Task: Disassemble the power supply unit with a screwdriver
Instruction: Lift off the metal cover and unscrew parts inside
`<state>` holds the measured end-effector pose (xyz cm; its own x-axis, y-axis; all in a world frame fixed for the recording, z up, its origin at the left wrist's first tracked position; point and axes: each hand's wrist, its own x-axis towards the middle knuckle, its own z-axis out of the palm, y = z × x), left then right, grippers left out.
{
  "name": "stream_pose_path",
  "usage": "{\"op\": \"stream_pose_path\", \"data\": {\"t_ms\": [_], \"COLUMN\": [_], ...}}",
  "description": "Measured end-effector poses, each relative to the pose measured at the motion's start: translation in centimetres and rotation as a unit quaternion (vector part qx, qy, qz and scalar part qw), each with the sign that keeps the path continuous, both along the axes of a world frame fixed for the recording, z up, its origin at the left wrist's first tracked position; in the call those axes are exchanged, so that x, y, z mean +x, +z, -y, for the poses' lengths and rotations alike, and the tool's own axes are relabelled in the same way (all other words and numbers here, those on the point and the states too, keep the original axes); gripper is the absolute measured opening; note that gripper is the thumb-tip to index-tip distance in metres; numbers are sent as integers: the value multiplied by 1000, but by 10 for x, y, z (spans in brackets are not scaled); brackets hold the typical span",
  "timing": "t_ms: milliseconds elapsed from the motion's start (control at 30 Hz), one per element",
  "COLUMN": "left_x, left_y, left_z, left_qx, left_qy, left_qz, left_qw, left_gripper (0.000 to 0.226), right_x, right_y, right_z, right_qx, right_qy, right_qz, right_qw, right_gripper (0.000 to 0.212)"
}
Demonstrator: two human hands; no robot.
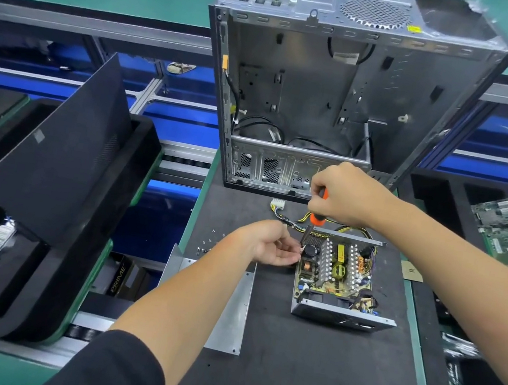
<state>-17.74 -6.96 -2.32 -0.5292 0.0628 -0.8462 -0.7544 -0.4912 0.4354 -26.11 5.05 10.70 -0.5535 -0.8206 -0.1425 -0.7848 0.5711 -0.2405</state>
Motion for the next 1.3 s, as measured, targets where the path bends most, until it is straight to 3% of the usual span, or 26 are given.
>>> {"op": "stream_pose_path", "data": {"t_ms": [433,900,1300], "left_x": [1,3,1], "left_y": [-2,-1,-1], "left_z": [-1,-2,-2], "left_qx": [20,59,-36], "left_qy": [55,80,-41], "left_qz": [-19,-24,-15], "left_qw": [998,995,998], "left_gripper": [29,18,28], "right_x": [-3,5,7], "right_y": [-1,3,0], "right_z": [-1,1,-1], "right_qx": [0,14,17], "right_qy": [-13,-8,6], "right_qz": [-11,-20,-39], "right_qw": [1000,1000,999], "right_gripper": [10,12,13]}}
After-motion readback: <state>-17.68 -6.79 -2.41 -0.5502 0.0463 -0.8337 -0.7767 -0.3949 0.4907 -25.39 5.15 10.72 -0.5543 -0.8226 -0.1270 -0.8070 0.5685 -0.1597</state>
